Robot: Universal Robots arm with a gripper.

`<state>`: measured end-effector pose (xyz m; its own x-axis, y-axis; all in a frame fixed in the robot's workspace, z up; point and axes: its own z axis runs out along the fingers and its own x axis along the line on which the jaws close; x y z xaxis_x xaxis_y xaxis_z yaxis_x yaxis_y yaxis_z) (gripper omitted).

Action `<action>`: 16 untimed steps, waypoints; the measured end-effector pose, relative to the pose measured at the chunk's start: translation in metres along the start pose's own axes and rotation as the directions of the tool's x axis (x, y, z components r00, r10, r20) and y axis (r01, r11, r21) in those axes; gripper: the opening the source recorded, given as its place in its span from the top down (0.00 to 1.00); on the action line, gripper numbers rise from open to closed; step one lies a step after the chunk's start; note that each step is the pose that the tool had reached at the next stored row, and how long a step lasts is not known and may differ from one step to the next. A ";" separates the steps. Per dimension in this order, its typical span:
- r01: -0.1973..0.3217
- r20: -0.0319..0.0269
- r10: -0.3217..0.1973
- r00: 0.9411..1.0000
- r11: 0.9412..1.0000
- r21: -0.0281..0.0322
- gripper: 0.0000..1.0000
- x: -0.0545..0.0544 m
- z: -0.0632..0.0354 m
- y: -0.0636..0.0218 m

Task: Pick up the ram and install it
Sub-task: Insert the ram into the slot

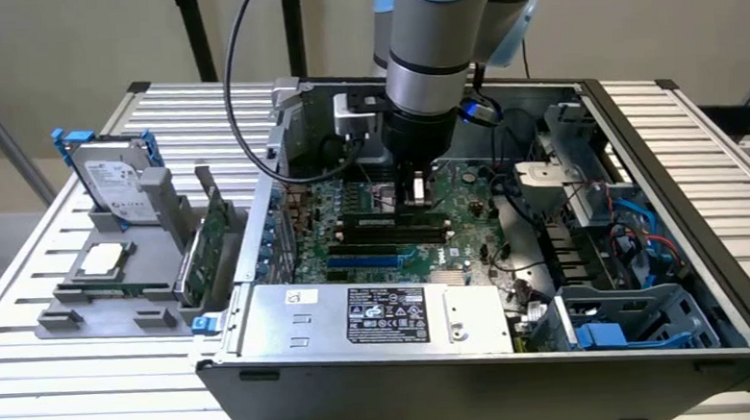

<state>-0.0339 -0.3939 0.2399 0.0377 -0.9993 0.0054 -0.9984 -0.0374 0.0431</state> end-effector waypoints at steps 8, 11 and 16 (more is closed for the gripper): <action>-0.001 0.001 0.001 1.000 1.000 0.000 1.00 0.000 0.0047 -0.0019; -0.001 0.001 0.001 1.000 1.000 0.000 1.00 0.000 0.0067 -0.0022; -0.002 0.001 0.002 1.000 1.000 0.000 1.00 0.000 0.0092 -0.0025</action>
<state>-0.0318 -0.3943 0.2306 0.0357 -0.9994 0.0044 -0.9984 -0.0355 0.0431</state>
